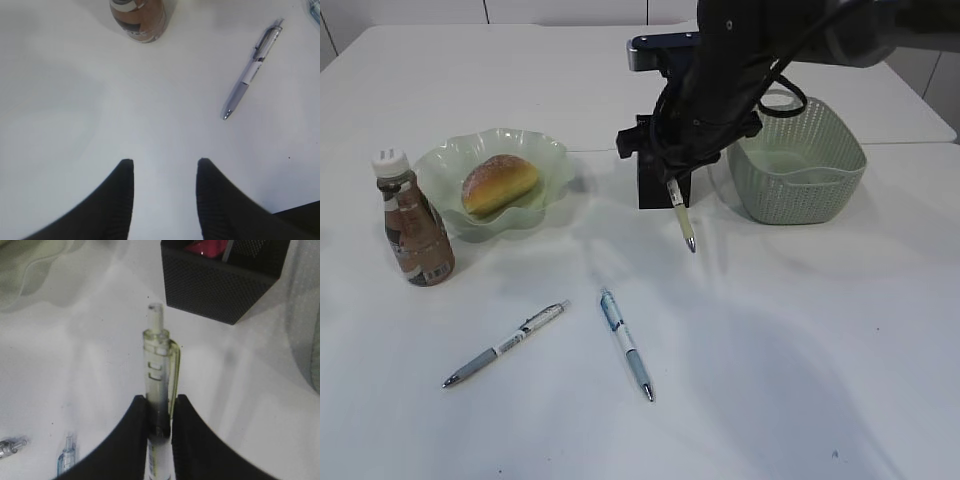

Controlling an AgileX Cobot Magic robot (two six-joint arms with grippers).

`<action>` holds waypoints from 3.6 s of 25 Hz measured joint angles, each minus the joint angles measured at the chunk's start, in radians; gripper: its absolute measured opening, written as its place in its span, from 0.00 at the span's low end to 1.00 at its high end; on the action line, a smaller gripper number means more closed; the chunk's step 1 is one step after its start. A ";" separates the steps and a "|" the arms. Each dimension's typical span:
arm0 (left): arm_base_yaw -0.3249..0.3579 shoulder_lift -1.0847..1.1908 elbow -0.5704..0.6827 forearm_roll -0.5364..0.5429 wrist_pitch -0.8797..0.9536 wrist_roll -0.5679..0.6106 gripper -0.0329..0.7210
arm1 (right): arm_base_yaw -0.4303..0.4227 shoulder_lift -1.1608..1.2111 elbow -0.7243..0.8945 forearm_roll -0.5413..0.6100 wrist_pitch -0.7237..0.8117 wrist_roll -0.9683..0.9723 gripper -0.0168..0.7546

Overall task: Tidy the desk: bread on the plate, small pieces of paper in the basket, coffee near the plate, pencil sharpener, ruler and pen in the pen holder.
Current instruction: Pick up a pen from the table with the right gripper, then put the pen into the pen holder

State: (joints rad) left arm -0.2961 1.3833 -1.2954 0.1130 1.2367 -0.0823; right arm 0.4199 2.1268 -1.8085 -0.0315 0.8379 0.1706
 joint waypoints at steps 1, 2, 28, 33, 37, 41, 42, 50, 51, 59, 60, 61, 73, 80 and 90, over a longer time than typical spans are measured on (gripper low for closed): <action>0.000 0.000 0.000 0.000 0.000 0.000 0.43 | 0.000 -0.012 0.015 -0.010 -0.027 0.000 0.18; 0.000 0.000 0.000 0.000 0.000 0.000 0.43 | 0.000 -0.018 0.024 -0.012 -0.042 0.000 0.18; 0.000 0.000 0.000 0.000 0.000 0.000 0.42 | -0.025 -0.139 0.308 -0.181 -0.850 0.000 0.18; 0.000 0.000 0.000 0.001 0.000 0.000 0.42 | -0.062 -0.099 0.310 -0.181 -0.990 0.000 0.18; 0.000 0.000 0.000 0.001 0.000 0.000 0.42 | -0.066 -0.078 0.311 -0.181 -1.123 0.000 0.18; 0.000 0.000 0.000 0.001 0.000 0.000 0.42 | -0.066 -0.051 0.311 -0.181 -1.227 -0.015 0.18; 0.000 0.000 0.000 0.001 0.000 0.000 0.42 | -0.067 -0.043 0.311 -0.178 -1.243 -0.023 0.18; 0.000 0.000 0.000 0.001 0.000 0.000 0.42 | -0.101 -0.014 0.311 -0.107 -1.285 -0.047 0.17; 0.000 0.000 0.000 0.001 0.000 0.000 0.42 | -0.106 -0.014 0.311 -0.106 -1.289 -0.047 0.17; 0.000 0.000 0.000 0.001 0.000 0.000 0.42 | -0.114 0.012 0.311 -0.103 -1.334 -0.071 0.17; 0.000 0.000 0.000 0.001 0.000 0.000 0.42 | -0.114 0.012 0.311 -0.103 -1.334 -0.071 0.17; 0.000 0.000 0.000 0.001 0.000 0.000 0.42 | -0.114 0.028 0.311 -0.088 -1.354 -0.074 0.17; 0.000 0.000 0.000 0.001 0.000 0.000 0.42 | -0.117 0.117 0.251 -0.041 -1.394 -0.137 0.17; 0.000 0.000 0.000 0.001 0.000 0.000 0.42 | -0.121 0.154 0.222 -0.020 -1.394 -0.159 0.17; 0.000 0.000 0.000 -0.003 -0.010 0.000 0.42 | -0.123 0.157 0.220 -0.016 -1.367 -0.161 0.17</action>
State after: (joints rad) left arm -0.2961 1.3833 -1.2954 0.1098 1.2264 -0.0823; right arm 0.2969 2.2841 -1.5882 -0.0474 -0.5294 0.0097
